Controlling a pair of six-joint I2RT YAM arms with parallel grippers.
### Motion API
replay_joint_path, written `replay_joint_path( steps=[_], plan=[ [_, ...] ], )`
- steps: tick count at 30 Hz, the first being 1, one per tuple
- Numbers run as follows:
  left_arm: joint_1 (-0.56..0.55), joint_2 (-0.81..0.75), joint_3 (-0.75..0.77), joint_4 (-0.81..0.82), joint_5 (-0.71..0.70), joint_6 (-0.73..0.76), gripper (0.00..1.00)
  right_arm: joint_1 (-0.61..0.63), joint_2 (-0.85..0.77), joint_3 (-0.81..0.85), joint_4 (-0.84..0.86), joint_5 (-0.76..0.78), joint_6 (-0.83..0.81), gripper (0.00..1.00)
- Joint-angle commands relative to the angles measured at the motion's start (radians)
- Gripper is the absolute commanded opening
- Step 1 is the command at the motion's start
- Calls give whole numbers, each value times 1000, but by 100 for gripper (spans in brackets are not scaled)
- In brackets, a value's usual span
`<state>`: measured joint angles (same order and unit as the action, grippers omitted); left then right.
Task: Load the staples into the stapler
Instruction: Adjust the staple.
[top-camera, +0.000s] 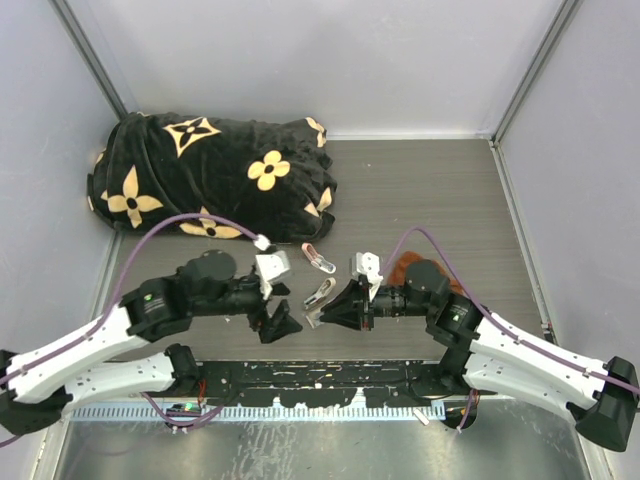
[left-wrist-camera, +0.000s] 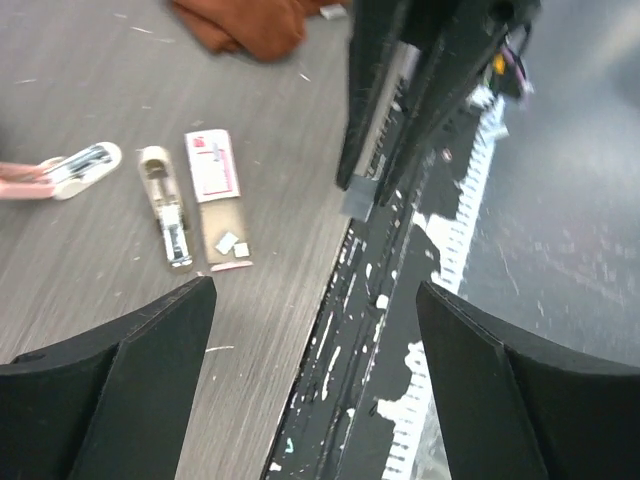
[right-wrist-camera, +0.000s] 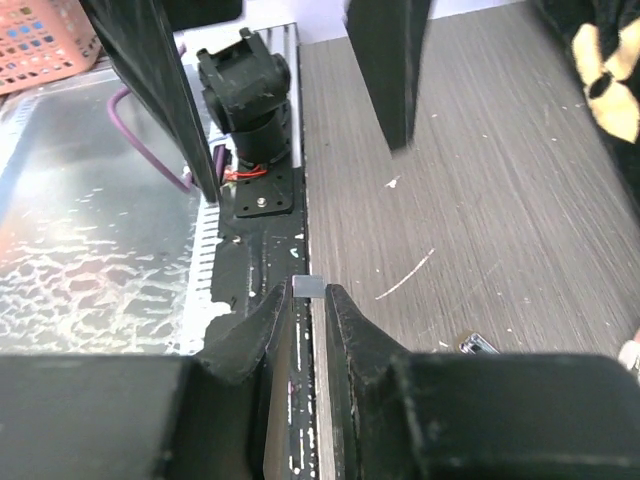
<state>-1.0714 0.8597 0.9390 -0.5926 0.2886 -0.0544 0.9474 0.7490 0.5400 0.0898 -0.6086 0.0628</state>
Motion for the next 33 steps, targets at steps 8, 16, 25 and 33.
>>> replay_joint_path(
  steps=[8, 16, 25, 33],
  plan=[
    [2, -148, -311, 185, -631, -983, 68, 3, -54, -115, 183, 245, 45, 10],
    [1, 118, -353, 349, -702, -1207, 62, 4, -81, -174, 243, 309, 37, 10],
    [46, 323, -321, 446, -695, -1201, 51, 3, -140, -248, 318, 315, 64, 10],
    [133, 402, -253, 718, -403, -628, 81, 4, -195, -286, 314, 356, 66, 10]
  ],
)
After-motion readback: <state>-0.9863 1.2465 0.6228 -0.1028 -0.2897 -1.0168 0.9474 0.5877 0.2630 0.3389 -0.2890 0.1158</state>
